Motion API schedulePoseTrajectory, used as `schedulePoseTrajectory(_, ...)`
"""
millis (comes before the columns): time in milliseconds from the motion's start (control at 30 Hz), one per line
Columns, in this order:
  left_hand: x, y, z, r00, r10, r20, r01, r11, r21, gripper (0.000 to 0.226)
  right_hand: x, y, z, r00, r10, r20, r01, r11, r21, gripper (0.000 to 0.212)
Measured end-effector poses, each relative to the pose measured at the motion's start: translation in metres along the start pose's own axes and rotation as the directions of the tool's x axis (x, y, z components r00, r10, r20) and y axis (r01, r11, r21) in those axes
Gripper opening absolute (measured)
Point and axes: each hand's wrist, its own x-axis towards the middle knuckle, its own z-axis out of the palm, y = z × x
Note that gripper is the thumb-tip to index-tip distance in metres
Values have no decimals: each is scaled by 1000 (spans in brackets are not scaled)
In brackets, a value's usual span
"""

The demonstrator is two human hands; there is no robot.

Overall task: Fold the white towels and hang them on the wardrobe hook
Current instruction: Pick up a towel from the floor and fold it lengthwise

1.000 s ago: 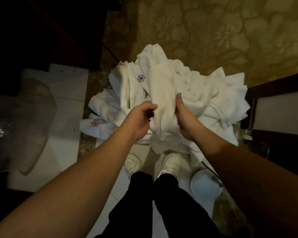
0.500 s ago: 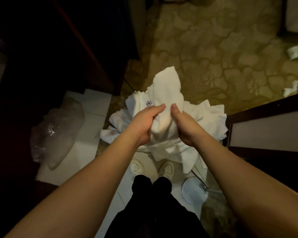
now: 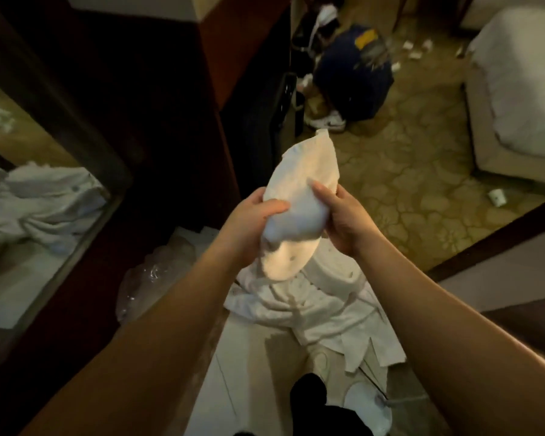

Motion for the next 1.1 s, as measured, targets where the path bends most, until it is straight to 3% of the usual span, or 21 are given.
schedulePoseTrajectory(133, -65, 18, -19, 984, 169, -60, -171, 985, -34, 17, -48, -7, 46, 988, -144, 58, 151, 978, -142, 61)
schedulePoseTrajectory(233, -115, 23, -37, 956, 284, -69, -287, 957, -33, 24, -84, -7, 81, 976, -192, 102, 209, 960, -185, 78)
schedulePoseTrajectory(367, -176, 31, -60, 931, 365, -24, -365, 928, -77, 53, -133, -7, 116, 962, -205, 179, 241, 947, -213, 52)
schedulePoseTrajectory(467, -221, 39, -65, 939, 345, -3, -340, 924, -173, 61, -168, -6, 134, 960, -198, 197, 236, 953, -191, 45)
schedulePoseTrajectory(567, -269, 42, -67, 950, 299, 89, -261, 918, -299, 43, -205, -4, 149, 949, -215, 232, 251, 958, -140, 35)
schedulePoseTrajectory(700, -332, 26, -69, 959, 273, 78, -193, 827, -528, 34, -247, 19, 162, 934, -166, 317, 182, 983, -19, 65)
schedulePoseTrajectory(800, -377, -2, -67, 961, 272, -40, -251, 807, -535, 30, -277, 58, 175, 934, -46, 354, 50, 999, -4, 96)
schedulePoseTrajectory(833, -392, -14, -68, 961, 259, -99, -273, 821, -502, 27, -287, 72, 178, 926, 0, 378, -2, 1000, 4, 98)
schedulePoseTrajectory(900, -426, -40, -74, 950, 220, -220, -301, 832, -466, 29, -313, 102, 186, 901, 55, 429, -75, 997, 29, 84)
schedulePoseTrajectory(967, -453, -60, -81, 944, 217, -249, -315, 820, -478, 41, -329, 125, 192, 888, 85, 453, -126, 990, 62, 68)
schedulePoseTrajectory(1100, -537, -90, -81, 894, 163, -418, -346, 843, -411, 25, -384, 172, 218, 855, 182, 486, -222, 975, 25, 64)
